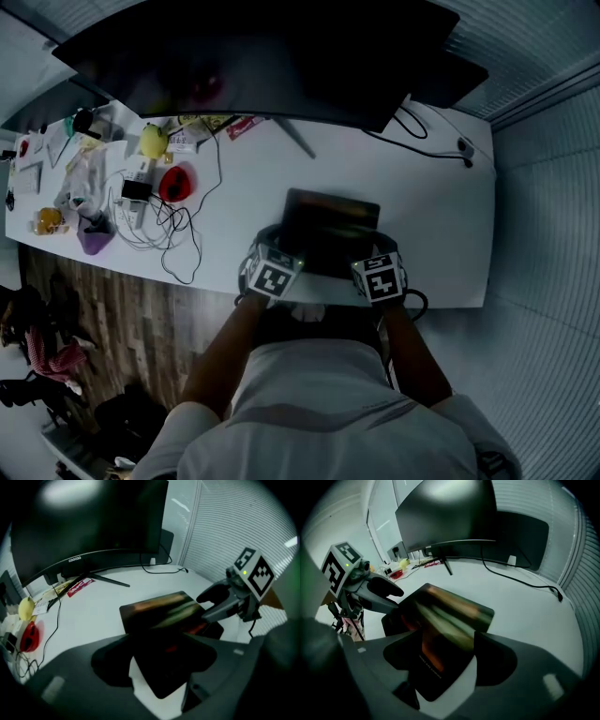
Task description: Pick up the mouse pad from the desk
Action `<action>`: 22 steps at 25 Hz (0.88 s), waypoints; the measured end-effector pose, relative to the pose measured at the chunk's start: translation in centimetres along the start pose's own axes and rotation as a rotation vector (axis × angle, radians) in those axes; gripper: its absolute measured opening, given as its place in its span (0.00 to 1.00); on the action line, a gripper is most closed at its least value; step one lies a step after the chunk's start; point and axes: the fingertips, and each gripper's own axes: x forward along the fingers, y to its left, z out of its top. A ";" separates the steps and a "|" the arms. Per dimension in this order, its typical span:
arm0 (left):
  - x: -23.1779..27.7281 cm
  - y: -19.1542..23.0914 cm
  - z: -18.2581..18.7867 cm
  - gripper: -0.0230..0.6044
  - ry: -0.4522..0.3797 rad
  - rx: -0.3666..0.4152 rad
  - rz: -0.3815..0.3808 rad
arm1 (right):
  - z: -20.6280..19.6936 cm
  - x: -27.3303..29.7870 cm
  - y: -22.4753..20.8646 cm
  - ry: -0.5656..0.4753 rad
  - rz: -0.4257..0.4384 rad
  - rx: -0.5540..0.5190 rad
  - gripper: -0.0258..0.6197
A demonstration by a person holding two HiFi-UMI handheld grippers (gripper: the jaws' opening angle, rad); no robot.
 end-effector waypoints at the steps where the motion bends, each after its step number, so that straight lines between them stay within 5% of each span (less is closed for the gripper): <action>1: 0.6 0.1 -0.5 0.50 0.020 0.012 0.003 | -0.2 0.4 0.1 0.020 -0.004 -0.012 0.59; 5: 2.3 0.2 -1.8 0.56 0.101 0.078 0.002 | -0.7 1.4 -0.2 0.066 -0.059 -0.048 0.58; 9: 2.5 0.3 -1.8 0.56 0.095 0.088 0.010 | -0.5 1.6 0.0 0.072 -0.071 -0.055 0.54; 15: 2.6 -0.1 -1.9 0.50 0.119 0.098 0.015 | -0.6 2.0 1.7 0.059 -0.060 -0.075 0.32; 22: 2.6 -0.6 -1.9 0.45 0.138 0.094 0.022 | -0.5 1.9 1.4 0.047 -0.042 -0.026 0.23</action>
